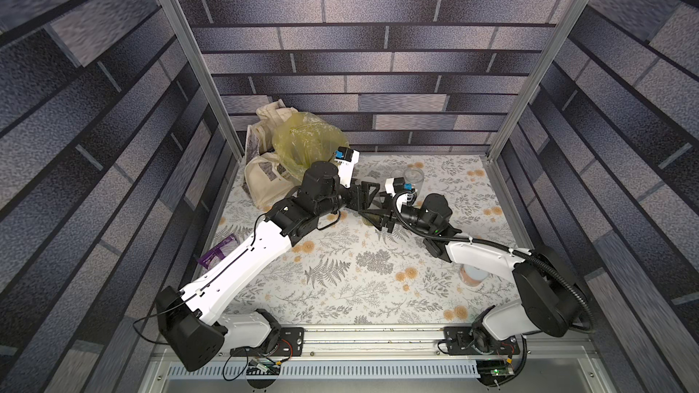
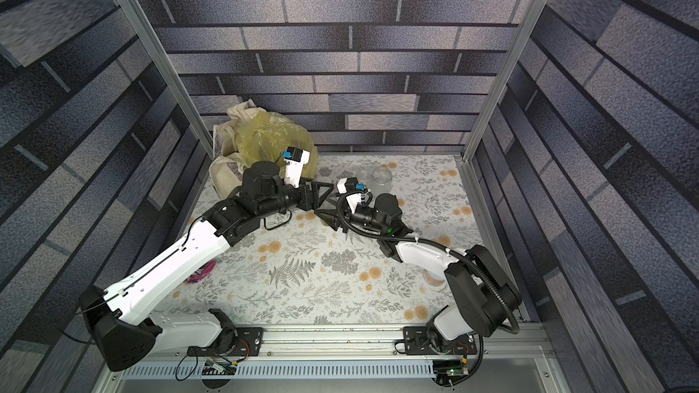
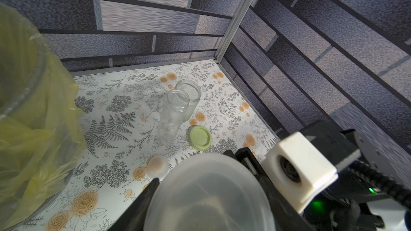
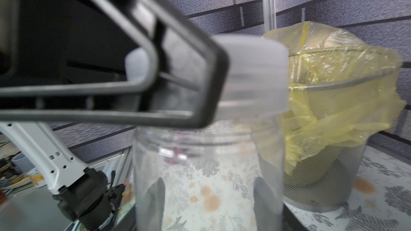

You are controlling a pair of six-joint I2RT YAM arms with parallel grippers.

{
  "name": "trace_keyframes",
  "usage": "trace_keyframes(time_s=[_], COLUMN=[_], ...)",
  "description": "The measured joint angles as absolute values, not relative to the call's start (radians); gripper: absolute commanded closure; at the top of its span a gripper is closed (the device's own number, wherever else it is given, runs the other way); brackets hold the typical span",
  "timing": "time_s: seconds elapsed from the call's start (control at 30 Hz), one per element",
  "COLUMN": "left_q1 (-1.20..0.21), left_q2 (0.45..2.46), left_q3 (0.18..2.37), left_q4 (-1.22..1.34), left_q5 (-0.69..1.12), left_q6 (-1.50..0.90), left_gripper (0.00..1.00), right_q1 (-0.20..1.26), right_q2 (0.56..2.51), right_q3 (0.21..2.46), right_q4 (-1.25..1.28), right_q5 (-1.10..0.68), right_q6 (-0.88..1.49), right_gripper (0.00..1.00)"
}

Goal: Empty moldy mung beans from jars
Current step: Unscrew the lid from the jar.

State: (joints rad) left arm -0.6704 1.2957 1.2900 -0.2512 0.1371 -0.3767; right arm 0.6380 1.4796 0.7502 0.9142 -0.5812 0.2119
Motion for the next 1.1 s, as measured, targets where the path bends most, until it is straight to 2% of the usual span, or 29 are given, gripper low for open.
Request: trace_keyframes(time_s=[0.2, 0.37, 0.43, 0.8, 1.1], left_q1=[-0.685, -0.685, -0.685, -0.674, -0.640], left_q2=[1.374, 1.393, 1.391, 1.365, 1.275], left_q3=[1.345, 1.349, 1.349, 1.349, 1.275], left_q4=[-0.241, -0.218, -0.210, -0.148, -0.050], left_q5=[0.042, 0.027, 0.023, 0.030, 0.108], left_q6=[-0.445, -0.474, -0.473, -0.464, -0.428], left_gripper=[0.24, 0.20, 0.13, 0.00, 0.00], right_q1=[0.664, 0.665, 0.665, 0.665, 0.633], right_q2=[1.475, 1.477, 1.477, 1.487, 1.488], right_q3=[0.750, 0.749, 0.749, 0.748, 0.748], right_q4=[0.882, 0.879, 0.885, 0.921, 0.923], right_q5=[-0.348, -0.258, -0.244, -0.231, -0.335], right_q6=[0.141, 0.130, 0.135, 0.168, 0.238], right_gripper=[0.52, 0.51, 0.51, 0.51, 0.50])
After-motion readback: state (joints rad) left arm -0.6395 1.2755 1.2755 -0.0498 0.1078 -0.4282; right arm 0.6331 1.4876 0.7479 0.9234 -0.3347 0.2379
